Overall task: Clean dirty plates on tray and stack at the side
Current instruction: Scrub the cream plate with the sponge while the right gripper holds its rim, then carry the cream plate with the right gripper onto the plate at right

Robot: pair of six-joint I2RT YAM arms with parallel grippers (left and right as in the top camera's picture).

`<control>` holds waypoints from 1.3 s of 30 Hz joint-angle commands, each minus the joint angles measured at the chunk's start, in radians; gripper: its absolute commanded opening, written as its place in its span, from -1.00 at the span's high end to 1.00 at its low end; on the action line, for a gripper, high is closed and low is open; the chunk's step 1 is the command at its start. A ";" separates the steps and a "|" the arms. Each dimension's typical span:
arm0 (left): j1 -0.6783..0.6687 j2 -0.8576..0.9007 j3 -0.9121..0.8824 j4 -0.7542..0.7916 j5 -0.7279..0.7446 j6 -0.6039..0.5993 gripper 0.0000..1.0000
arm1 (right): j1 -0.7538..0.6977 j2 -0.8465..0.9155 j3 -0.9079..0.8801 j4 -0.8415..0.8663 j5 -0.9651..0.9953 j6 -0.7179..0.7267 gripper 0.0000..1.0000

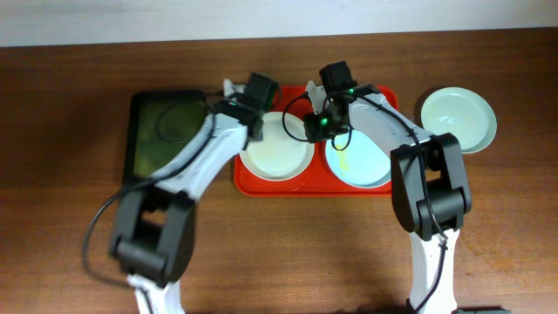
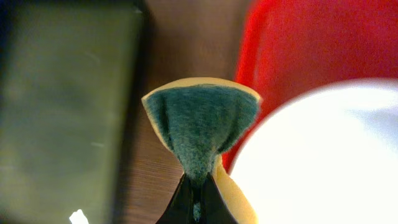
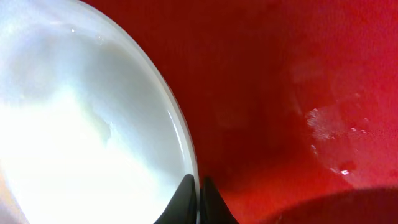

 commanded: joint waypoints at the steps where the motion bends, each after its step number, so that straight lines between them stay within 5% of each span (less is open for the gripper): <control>1: 0.052 -0.257 0.003 -0.043 -0.052 -0.010 1.00 | -0.008 -0.089 0.046 -0.033 0.080 -0.070 0.92; 4: 0.171 -0.323 0.003 -0.205 -0.052 -0.017 1.00 | 0.056 -0.242 0.048 -0.052 0.392 -0.093 0.92; 9: 0.386 -0.319 -0.005 -0.231 0.132 -0.051 1.00 | 0.351 -0.401 0.048 -0.026 1.334 -0.299 0.92; 12: 0.438 -0.319 -0.013 -0.231 0.140 -0.051 1.00 | 0.468 -0.401 0.048 0.007 1.576 -0.558 0.92; 15: 0.438 -0.319 -0.013 -0.230 0.140 -0.051 1.00 | 0.507 -0.401 0.048 0.070 1.693 -0.668 0.92; 17: 0.438 -0.319 -0.014 -0.230 0.165 -0.051 1.00 | 0.497 -0.401 0.048 0.067 1.607 -0.481 0.92; 19: 0.438 -0.319 -0.014 -0.230 0.165 -0.050 1.00 | 0.422 -0.386 0.039 -0.005 1.199 -0.367 0.92; 23: 0.438 -0.319 -0.031 -0.230 0.165 -0.050 1.00 | 0.162 -0.344 0.035 -0.030 0.713 -0.153 0.92; 25: 0.438 -0.319 -0.070 -0.204 0.165 -0.050 1.00 | -0.161 -0.327 0.033 -0.061 0.098 -0.113 0.92; 26: 0.438 -0.319 -0.091 -0.187 0.165 -0.051 1.00 | -0.285 -0.306 0.031 -0.094 0.005 -0.113 0.92; 31: 0.438 -0.319 -0.105 -0.169 0.166 -0.051 1.00 | -0.732 -0.166 0.031 -0.176 -0.054 -0.112 0.92; 39: 0.438 -0.319 -0.106 -0.157 0.166 -0.051 1.00 | -0.903 -0.099 0.031 -0.018 -0.016 0.030 0.92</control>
